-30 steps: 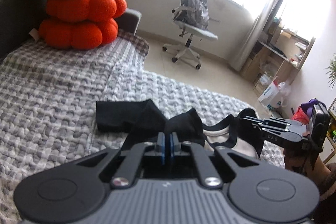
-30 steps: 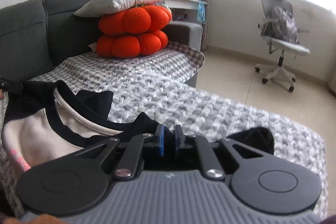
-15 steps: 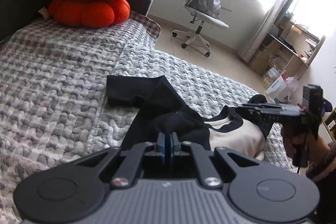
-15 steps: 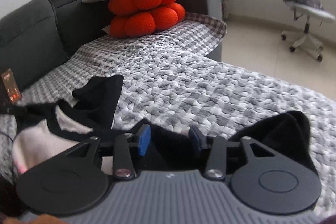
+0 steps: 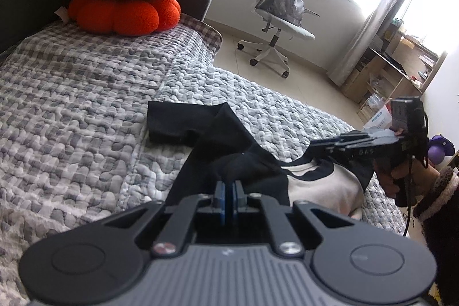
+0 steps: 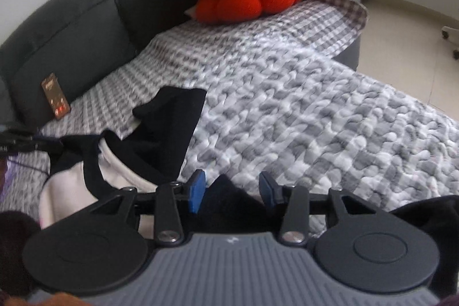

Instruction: Fold clothes

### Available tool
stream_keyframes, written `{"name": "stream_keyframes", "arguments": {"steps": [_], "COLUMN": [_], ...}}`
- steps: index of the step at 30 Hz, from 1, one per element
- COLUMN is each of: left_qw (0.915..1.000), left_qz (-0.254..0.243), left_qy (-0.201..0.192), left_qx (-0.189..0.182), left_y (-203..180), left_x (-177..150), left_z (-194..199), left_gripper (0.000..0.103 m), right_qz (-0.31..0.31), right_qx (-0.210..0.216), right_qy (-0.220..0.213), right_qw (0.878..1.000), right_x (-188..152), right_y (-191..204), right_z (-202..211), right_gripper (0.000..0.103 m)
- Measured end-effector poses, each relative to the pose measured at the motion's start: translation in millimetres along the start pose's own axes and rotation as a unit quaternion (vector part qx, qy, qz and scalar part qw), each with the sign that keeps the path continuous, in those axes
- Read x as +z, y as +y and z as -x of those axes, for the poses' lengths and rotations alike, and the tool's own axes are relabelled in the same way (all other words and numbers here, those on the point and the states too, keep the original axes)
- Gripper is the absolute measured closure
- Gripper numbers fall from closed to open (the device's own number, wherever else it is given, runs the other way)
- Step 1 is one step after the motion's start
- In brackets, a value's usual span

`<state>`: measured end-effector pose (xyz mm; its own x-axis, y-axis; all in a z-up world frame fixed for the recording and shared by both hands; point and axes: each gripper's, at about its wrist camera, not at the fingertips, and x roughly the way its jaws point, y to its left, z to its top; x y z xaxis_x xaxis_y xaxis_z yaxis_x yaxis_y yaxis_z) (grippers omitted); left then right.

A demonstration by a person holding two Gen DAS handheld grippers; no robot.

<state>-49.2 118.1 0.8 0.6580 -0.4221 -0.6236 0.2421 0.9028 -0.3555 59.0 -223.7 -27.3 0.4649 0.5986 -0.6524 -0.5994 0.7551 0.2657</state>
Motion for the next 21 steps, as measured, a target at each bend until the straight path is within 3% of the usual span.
{"name": "stream_keyframes", "arguments": {"steps": [1, 10, 16, 21], "left_qw": [1.0000, 0.9995, 0.9976, 0.9951], "left_qz": [0.001, 0.002, -0.011, -0.016], "left_qy": [-0.002, -0.032, -0.068, -0.094], "left_qx": [0.000, 0.000, -0.006, -0.022], "left_y": [0, -4, -16, -23], "left_x": [1, 18, 46, 77], "left_z": [0, -1, -13, -37], "left_gripper": [0.099, 0.099, 0.099, 0.099], "right_qz": [0.004, 0.023, 0.016, 0.018], "right_qx": [-0.007, -0.081, -0.145, -0.220], "right_qy": [-0.007, -0.088, -0.152, -0.178], "right_qw": [1.000, 0.993, 0.978, 0.959], "right_x": [-2, -12, -5, 3], "right_y": [3, 28, 37, 42], "right_z": [2, 34, 58, 57], "right_gripper": [0.087, 0.091, 0.091, 0.091]}}
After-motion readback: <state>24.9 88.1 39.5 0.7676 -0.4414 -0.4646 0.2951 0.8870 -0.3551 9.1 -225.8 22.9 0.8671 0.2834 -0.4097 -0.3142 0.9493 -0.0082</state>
